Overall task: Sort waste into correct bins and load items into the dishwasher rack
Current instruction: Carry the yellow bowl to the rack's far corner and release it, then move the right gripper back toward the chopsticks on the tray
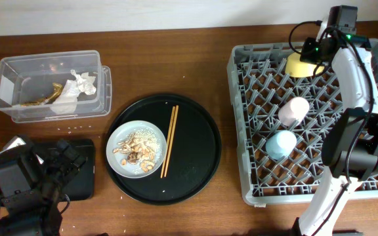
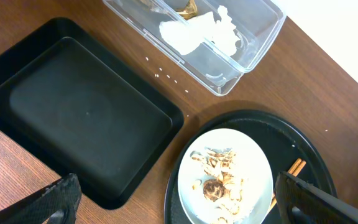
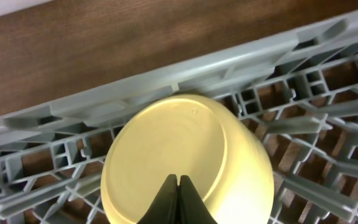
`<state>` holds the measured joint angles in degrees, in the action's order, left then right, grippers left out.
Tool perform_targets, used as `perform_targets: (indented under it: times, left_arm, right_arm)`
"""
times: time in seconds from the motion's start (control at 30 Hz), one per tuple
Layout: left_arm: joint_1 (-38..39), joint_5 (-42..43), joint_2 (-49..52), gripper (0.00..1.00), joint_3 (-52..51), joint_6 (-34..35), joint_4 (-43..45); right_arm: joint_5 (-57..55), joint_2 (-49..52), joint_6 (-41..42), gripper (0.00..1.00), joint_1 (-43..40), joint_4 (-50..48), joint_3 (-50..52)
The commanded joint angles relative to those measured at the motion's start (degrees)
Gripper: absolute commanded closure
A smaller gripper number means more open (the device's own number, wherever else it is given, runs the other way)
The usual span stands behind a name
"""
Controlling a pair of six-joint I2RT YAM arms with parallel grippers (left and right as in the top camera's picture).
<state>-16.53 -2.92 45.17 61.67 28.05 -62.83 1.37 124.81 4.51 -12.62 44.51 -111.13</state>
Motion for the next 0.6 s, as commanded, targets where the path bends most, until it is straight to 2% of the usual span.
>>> perform_targets:
  times: [0.0,0.03,0.17,0.23,0.27,0.3,0.33,0.37,0.4,0.47,0.5,0.53,0.57]
  left_arm:
    - [-0.11,0.37,-0.04,0.01,0.09,-0.33,0.15]
    - [-0.11,0.37,-0.04,0.01,0.09,-0.33,0.15]
    - [-0.11,0.37,-0.04,0.01,0.09,-0.33,0.13]
    - [-0.11,0.37,-0.04,0.01,0.09,-0.33,0.13]
    - [-0.11,0.37,-0.04,0.01,0.09,-0.33,0.13]
    - [-0.11,0.37,-0.04,0.01,0.09,-0.33,0.15]
    - [-0.11,0.37,-0.04,0.01,0.09,-0.33,0.15]
    - [-0.11,0.37,-0.04,0.01,0.09,-0.33,0.15]
    - [-0.11,0.37,-0.04,0.01,0.09,-0.33,0.15]
    - [-0.11,0.37,-0.04,0.01,0.09,-0.33,0.15]
    - [-0.11,0.37,-0.04,0.01,0.09,-0.33,0.15]
    - [-0.11,0.37,-0.04,0.01,0.09,-0.33,0.15]
    - [-0.11,0.37,-0.04,0.01,0.09,-0.33,0.15]
  right_arm:
    - [-5.55,-0.09,2.29,0.96,-2.14,4.33,0.17]
    - [-10.47,-1.11,5.01,0.96,-2.82,6.14,0.17]
    - [-10.97,-11.19,5.01,0.96,-3.21,7.93,0.15]
    - [-0.24,-20.31,5.01,0.96,-2.1,11.17,0.15]
    - [13.0,-24.57,4.98,0.96,-1.79,14.14,0.17]
    - [24.96,-27.63,4.96,0.85,-1.38,16.7,0.17]
    - [36.61,-30.21,4.94,0.35,-0.07,20.0,0.17]
    - [41.7,-31.54,4.72,0.01,4.92,26.05,0.17]
    - [41.48,-31.32,2.75,0.01,9.75,31.21,0.48]
    - [38.75,-30.38,2.82,0.01,16.41,32.65,1.36]
    - [30.42,-28.33,5.77,0.0,23.04,32.68,1.38]
    - [19.39,-26.51,14.71,0.13,27.36,33.14,1.38]
    - [7.63,-23.52,25.59,0.18,33.18,33.73,1.38]
